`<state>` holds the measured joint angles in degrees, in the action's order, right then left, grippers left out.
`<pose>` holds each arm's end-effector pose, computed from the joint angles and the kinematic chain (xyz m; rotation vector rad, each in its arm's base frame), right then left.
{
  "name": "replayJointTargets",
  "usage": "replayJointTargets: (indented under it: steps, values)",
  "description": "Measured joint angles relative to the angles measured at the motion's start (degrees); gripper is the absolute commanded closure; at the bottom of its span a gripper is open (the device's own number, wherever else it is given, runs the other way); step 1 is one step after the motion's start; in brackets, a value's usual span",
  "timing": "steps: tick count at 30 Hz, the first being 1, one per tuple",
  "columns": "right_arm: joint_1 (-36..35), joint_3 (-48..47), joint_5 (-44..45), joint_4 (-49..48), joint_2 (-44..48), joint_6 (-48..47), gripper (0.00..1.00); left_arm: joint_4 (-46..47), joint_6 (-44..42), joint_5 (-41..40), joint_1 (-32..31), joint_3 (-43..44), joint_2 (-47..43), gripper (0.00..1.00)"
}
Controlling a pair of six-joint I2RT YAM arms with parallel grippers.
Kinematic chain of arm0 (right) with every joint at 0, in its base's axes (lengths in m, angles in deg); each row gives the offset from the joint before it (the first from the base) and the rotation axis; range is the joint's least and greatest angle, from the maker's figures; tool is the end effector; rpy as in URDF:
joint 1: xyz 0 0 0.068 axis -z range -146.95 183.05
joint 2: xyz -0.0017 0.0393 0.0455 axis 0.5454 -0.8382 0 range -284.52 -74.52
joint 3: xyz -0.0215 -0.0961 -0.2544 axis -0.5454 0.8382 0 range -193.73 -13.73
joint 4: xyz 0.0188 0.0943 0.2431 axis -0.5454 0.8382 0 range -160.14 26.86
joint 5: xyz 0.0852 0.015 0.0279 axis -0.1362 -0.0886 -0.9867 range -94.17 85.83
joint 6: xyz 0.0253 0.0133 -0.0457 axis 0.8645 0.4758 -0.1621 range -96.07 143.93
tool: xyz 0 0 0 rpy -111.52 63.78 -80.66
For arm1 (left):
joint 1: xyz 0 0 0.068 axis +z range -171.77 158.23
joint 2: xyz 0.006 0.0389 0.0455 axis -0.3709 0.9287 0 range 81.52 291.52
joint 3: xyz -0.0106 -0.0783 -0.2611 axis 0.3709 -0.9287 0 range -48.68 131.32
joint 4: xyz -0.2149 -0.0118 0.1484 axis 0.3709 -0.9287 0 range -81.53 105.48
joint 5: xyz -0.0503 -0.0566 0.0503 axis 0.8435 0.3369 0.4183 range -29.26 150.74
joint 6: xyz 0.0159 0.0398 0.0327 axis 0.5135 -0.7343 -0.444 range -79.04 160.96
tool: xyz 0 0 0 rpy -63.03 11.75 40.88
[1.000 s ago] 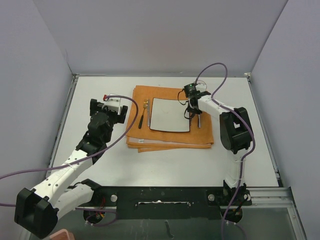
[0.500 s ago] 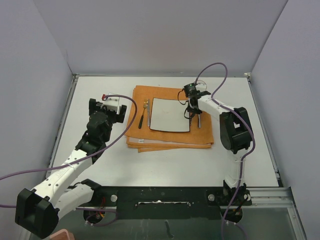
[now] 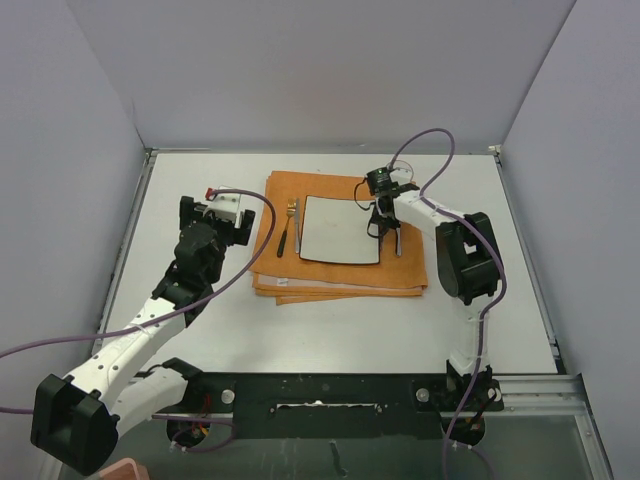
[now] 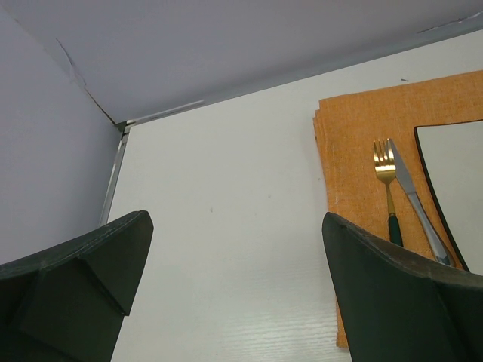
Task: Set the dinner table for one person
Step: Adjust the spoon with the napkin.
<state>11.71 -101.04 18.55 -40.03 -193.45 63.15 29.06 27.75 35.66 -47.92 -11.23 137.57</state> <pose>0.4133 0.1466 0.1731 0.5176 2.4695 -0.1173 0.2128 -0.0877 0.3018 0.2349 1.6367 0.1908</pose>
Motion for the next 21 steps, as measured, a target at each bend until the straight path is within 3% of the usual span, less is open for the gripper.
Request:
replayJointTargets:
  steps: [17, 19, 21]
  values:
    - [0.4, -0.6, -0.3, 0.9, -1.4, 3.1, 0.82, 0.8, -1.0, 0.0, 0.0, 0.0, 0.4, 0.03]
    - [0.4, -0.6, -0.3, 0.9, -1.4, 3.3, 0.99, 0.9, -1.0, 0.0, 0.0, 0.0, 0.5, 0.03]
    - [0.7, -0.6, -0.3, 0.9, -1.4, 3.3, 1.00, 0.9, -1.0, 0.0, 0.0, 0.0, 0.7, 0.03]
